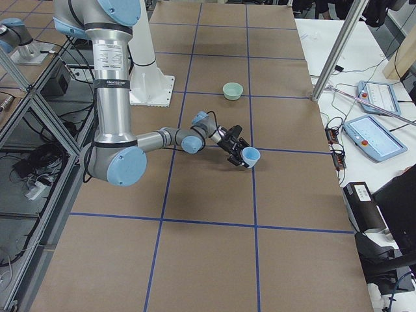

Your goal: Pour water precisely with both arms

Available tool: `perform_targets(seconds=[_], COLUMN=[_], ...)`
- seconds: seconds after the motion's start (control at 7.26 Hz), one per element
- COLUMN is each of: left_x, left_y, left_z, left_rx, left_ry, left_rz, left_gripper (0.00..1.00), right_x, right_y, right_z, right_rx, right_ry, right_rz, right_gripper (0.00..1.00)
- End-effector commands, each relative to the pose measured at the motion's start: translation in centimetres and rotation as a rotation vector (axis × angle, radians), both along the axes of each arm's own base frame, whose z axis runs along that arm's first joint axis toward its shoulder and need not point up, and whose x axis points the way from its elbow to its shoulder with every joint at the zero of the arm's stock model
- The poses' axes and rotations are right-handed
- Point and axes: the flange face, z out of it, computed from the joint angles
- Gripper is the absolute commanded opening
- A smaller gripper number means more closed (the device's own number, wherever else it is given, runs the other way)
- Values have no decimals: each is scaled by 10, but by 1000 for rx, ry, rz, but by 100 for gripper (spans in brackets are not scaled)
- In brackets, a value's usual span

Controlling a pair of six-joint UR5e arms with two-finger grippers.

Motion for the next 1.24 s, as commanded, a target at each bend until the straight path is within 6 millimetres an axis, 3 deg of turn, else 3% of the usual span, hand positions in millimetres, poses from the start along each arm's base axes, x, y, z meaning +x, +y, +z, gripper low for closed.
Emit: perform_targets(seconds=[0.0, 0.28, 0.55, 0.69, 0.83, 1.1], left_x=[-2, -4, -3, -2, -2, -1], left_y=[-9, -29, -29, -29, -29, -29], left_z=[-31, -48, -56, -57, -57, -57], left_rx=[-36, -8, 8, 10, 11, 12], left_ry=[-15, -60, -58, -56, -53, -51], left_rz=[0, 4, 4, 4, 4, 6], left_gripper=[100, 100, 100, 100, 100, 100], right_x=[-35, -44, -100, -108, -110, -121], right_y=[-10, 10, 37, 46, 54, 69], right_z=[-74, -141, -209, -219, -232, -236], right_rx=[25, 72, 204, 261, 341, 454], right_ry=[-85, -156, -75, 26, 8, 28], right_rz=[-135, -296, -510, -679, -784, -946], right_gripper=[0, 0, 0, 0, 0, 0])
